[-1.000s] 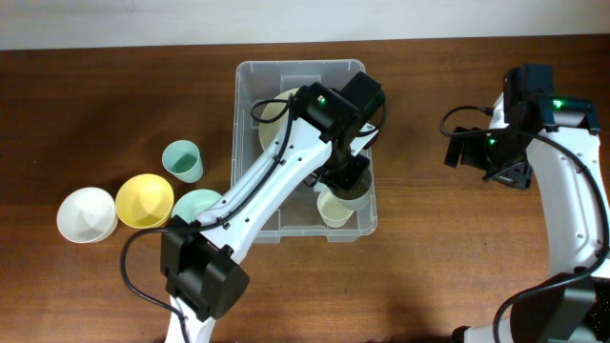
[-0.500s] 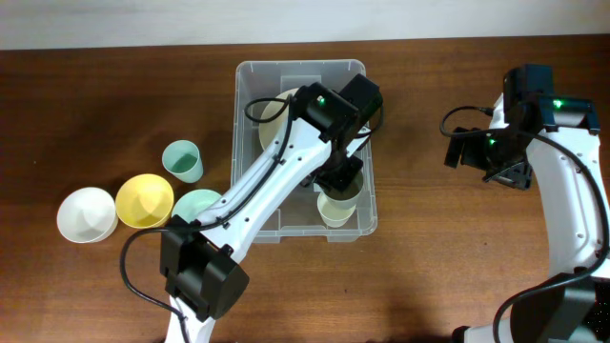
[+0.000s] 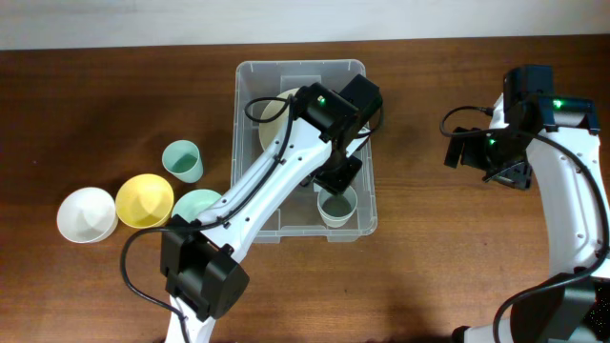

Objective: Pack container
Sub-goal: 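Carry the grey cup into the bin and lower it into the cream cup, then release and move the left gripper to the light green cup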

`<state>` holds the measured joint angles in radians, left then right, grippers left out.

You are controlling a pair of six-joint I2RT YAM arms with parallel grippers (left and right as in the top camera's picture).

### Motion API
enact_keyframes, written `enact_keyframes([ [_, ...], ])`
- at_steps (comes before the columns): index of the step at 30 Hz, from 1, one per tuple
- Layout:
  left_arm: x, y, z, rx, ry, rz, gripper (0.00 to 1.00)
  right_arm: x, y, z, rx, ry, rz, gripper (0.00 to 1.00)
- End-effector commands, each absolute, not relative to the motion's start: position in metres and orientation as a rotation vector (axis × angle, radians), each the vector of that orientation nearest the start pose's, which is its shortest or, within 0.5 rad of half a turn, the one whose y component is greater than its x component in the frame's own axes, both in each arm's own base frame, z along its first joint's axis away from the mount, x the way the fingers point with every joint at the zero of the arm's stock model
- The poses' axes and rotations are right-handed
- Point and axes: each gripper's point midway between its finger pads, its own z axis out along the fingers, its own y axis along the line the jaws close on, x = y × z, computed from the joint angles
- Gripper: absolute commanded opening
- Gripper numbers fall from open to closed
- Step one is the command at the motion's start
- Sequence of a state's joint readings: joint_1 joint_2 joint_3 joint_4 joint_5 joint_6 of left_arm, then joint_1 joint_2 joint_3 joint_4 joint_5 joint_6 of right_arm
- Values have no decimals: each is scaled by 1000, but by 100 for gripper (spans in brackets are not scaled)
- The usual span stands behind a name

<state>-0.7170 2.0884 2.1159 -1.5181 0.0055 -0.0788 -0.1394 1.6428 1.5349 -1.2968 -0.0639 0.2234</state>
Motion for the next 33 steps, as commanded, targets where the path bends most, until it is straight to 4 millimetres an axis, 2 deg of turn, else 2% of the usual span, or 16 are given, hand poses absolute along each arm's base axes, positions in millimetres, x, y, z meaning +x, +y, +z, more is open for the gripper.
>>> enact_keyframes([
  [1, 312, -271, 154, 979, 2936, -22, 45, 327, -38, 167, 517, 2934, 81, 99],
  [6, 322, -262, 164, 924, 2930, -34, 47, 327, -38, 167, 517, 2934, 80, 99],
  [10, 355, -217, 204, 709, 2886, -53, 49, 327, -38, 167, 516, 2934, 80, 99],
  [14, 388, -144, 238, 425, 2827, -10, 55, 327, -38, 167, 516, 2934, 80, 99],
  [15, 402, -101, 248, 265, 2811, 3, 56, 327, -38, 167, 516, 2934, 80, 99],
  [17, 412, -58, 250, 101, 2811, 16, 56, 327, -38, 167, 516, 2933, 80, 99],
  [18, 417, -36, 247, -2, 2814, 12, 56, 327, -38, 167, 516, 2934, 80, 99],
  [20, 424, -5, 238, -141, 2819, -25, 56, 327, -38, 167, 516, 2934, 80, 99],
  [22, 430, 20, 224, -239, 2831, -74, 56, 327, -38, 167, 516, 2933, 81, 99],
  [23, 433, 36, 208, -306, 2848, -117, 56, 327, -38, 167, 517, 2934, 81, 99],
  [26, 434, 50, 174, -371, 2905, -141, 56, 327, -38, 167, 517, 2934, 81, 99],
  [30, 429, 51, 133, -397, 2999, -144, 56, 327, -38, 167, 517, 2934, 80, 99],
  [31, 426, 51, 115, -406, 3042, -147, 56, 327, -38, 167, 517, 2935, 80, 99],
  [33, 422, 51, 96, -416, 3085, -151, 56, 327, -38, 167, 517, 2935, 80, 99],
])
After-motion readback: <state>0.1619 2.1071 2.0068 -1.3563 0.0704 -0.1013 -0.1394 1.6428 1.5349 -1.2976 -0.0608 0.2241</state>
